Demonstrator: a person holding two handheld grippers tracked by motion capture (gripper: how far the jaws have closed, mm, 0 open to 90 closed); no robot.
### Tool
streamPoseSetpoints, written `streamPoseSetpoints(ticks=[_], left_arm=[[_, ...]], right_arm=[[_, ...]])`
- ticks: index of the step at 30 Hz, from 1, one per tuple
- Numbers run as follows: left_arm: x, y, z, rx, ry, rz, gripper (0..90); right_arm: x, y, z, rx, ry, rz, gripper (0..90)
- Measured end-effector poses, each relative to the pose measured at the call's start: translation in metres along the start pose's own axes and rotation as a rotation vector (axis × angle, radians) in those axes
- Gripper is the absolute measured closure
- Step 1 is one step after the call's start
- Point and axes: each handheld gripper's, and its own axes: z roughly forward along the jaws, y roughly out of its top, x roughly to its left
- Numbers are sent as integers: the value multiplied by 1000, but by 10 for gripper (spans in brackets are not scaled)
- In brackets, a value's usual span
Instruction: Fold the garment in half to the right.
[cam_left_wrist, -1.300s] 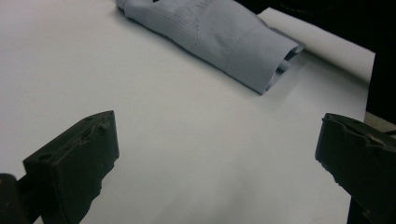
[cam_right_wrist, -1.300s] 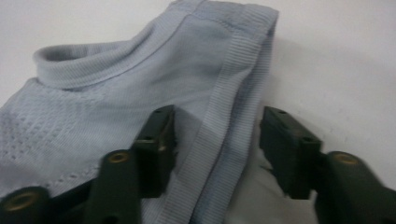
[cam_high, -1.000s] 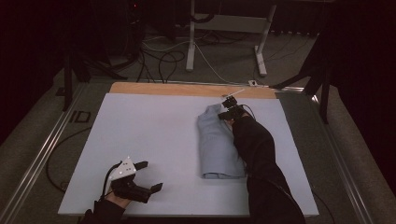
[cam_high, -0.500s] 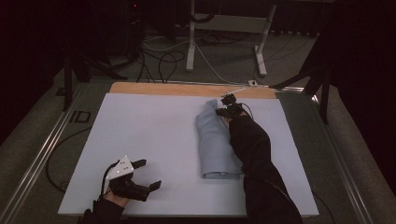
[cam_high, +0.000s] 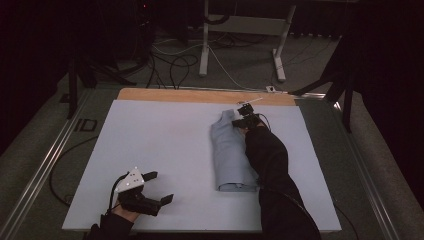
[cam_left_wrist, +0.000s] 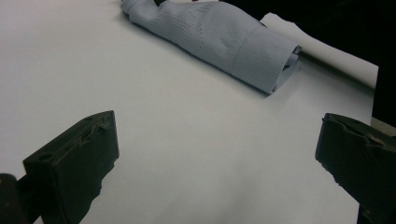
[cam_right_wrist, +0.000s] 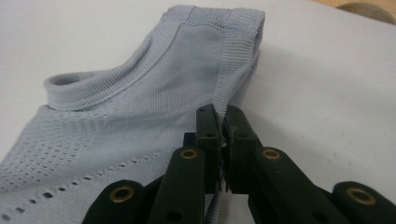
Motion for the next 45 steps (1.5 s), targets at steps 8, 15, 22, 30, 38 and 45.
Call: streamPoseSetpoints(ticks=[8,15,22,30,38,45], left_arm=[[1,2,-2,-15,8,2,2],[1,4,-6,-29,12,6,2],[0,7,-10,-39,19,14,2],[0,9,-14,-37,21,14,2],[1,9,-15,-32,21,8,2],[1,7,-14,-26,21,2,2]], right_arm=[[2,2,-3,16,3,-10,665],[13,8,-22,-2,15,-57,495],[30,7,-53,-18,35,-102,430],[61,-28,-94,-46,87,-164,436],[107,-78,-141,-66,220,-233,439],[141,-118,-155,-90,244,-308,404]])
